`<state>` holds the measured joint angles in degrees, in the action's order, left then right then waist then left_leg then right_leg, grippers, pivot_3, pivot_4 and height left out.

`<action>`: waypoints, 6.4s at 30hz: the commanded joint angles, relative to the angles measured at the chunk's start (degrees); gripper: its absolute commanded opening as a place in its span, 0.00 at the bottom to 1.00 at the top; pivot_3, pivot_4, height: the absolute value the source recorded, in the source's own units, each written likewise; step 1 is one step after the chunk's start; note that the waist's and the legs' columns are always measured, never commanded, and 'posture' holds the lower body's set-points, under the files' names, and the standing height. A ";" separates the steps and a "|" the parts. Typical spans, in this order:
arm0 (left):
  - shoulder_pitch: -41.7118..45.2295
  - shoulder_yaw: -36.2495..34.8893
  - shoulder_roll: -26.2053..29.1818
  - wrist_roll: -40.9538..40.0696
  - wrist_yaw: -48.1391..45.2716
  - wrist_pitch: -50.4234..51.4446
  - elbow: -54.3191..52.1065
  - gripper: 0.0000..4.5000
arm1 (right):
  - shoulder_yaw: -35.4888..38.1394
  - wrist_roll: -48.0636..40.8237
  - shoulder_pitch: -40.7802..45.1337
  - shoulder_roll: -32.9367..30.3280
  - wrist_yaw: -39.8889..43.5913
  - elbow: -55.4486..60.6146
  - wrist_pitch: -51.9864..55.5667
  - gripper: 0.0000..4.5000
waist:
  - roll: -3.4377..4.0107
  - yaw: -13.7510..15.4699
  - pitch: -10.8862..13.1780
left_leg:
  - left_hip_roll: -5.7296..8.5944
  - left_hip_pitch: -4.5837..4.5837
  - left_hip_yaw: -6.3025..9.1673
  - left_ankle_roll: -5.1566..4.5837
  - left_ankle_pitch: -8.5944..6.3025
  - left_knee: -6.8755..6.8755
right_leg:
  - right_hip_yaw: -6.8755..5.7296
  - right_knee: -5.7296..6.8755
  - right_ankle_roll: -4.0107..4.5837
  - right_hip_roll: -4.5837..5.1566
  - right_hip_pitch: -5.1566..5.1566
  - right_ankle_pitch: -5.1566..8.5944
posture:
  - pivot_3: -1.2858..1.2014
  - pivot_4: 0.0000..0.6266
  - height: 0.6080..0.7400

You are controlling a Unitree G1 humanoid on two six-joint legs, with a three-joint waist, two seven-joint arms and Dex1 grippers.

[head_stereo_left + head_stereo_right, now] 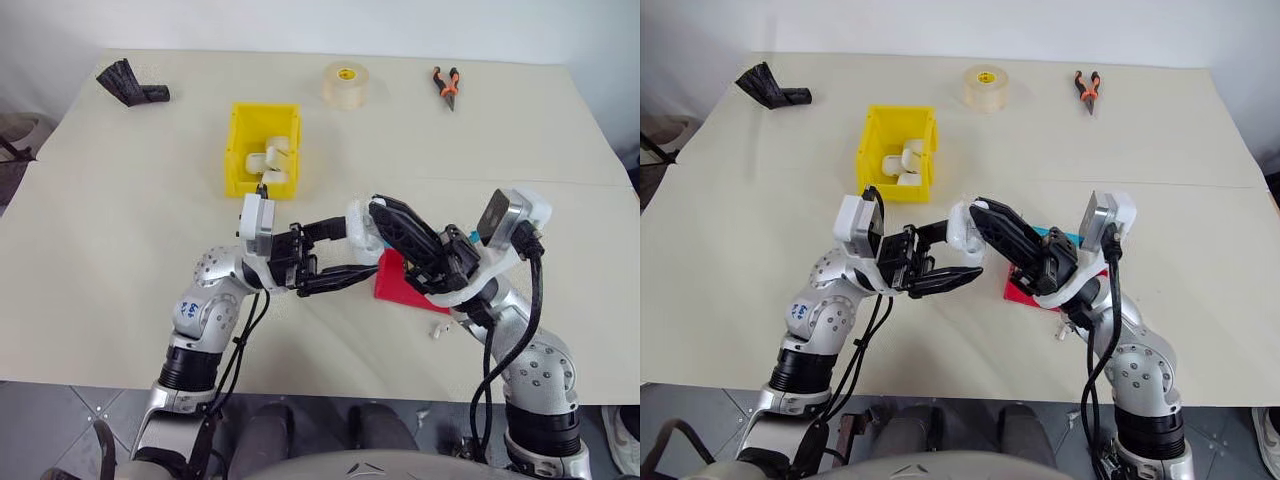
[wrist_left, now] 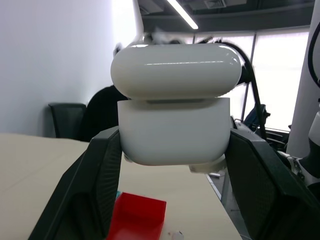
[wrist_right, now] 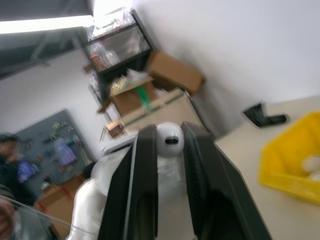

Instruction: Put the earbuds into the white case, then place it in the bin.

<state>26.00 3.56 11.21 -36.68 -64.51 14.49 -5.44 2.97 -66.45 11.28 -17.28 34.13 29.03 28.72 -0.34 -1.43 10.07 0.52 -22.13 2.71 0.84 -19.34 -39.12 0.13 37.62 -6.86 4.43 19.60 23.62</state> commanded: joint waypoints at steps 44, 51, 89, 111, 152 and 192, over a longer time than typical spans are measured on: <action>-4.64 -2.33 6.56 1.04 -4.61 -5.36 -0.78 0.61 | 16.49 4.35 -8.70 -26.37 10.03 0.17 7.53 0.99 | -0.01 1.10 0.01 | 0.00 -0.02 -0.05 -0.05 -0.01 0.01 | 0.01 -0.19 -0.01 -0.01 -0.10 0.00 | 0.52 0.24 1.00; -6.30 -2.51 9.16 2.31 -6.82 -8.92 0.57 0.61 | 20.92 14.52 -11.34 -33.74 14.93 -5.89 4.58 0.99 | -0.01 1.54 0.01 | 0.00 -0.04 -0.10 -0.12 -0.01 0.01 | 0.04 -0.32 -0.13 0.01 -0.15 -0.07 | 0.52 0.24 1.00; -7.90 1.72 5.58 3.65 -0.75 -8.61 -2.78 0.61 | -32.59 69.86 47.41 -31.63 40.04 -56.15 -5.18 0.95 | 0.05 1.15 0.04 | 0.02 -0.28 -0.11 -0.18 -0.01 0.03 | -0.11 -0.43 -0.20 0.10 0.15 -0.12 | 0.52 0.24 1.00; -7.76 1.57 5.72 3.90 0.61 -9.08 -2.96 0.61 | -30.14 75.89 46.78 -27.57 45.43 -59.69 -8.24 0.42 | 0.05 0.90 0.03 | 0.02 -0.18 -0.12 -0.12 0.03 -0.07 | -0.17 -0.12 -0.20 0.11 0.19 -0.12 | 0.52 0.24 1.00; -2.21 2.11 3.81 3.55 -0.82 -8.43 2.11 0.61 | -2.65 55.63 32.81 -31.91 42.14 -33.01 13.01 0.25 | 0.06 1.45 0.04 | 0.06 -0.22 -0.04 -0.13 0.02 -0.07 | -0.20 -0.10 -0.19 0.12 0.14 -0.12 | 0.52 0.24 1.00; -4.95 1.40 3.90 3.65 1.65 -8.05 -1.20 0.61 | -27.34 80.95 48.90 -26.55 47.98 -70.75 -40.53 0.73 | 0.06 -0.22 0.04 | 0.09 -0.16 -0.14 -0.15 0.05 -0.09 | -0.57 0.02 -0.20 0.15 0.20 -0.13 | 0.52 0.24 1.00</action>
<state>21.55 5.51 14.96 -32.53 -63.18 6.88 -4.01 -24.56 13.64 59.51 -44.07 81.85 -41.01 -10.66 -0.28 -1.64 10.11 0.60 -22.29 2.58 0.69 -19.29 -39.21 -0.44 37.64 -7.06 4.58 19.80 23.50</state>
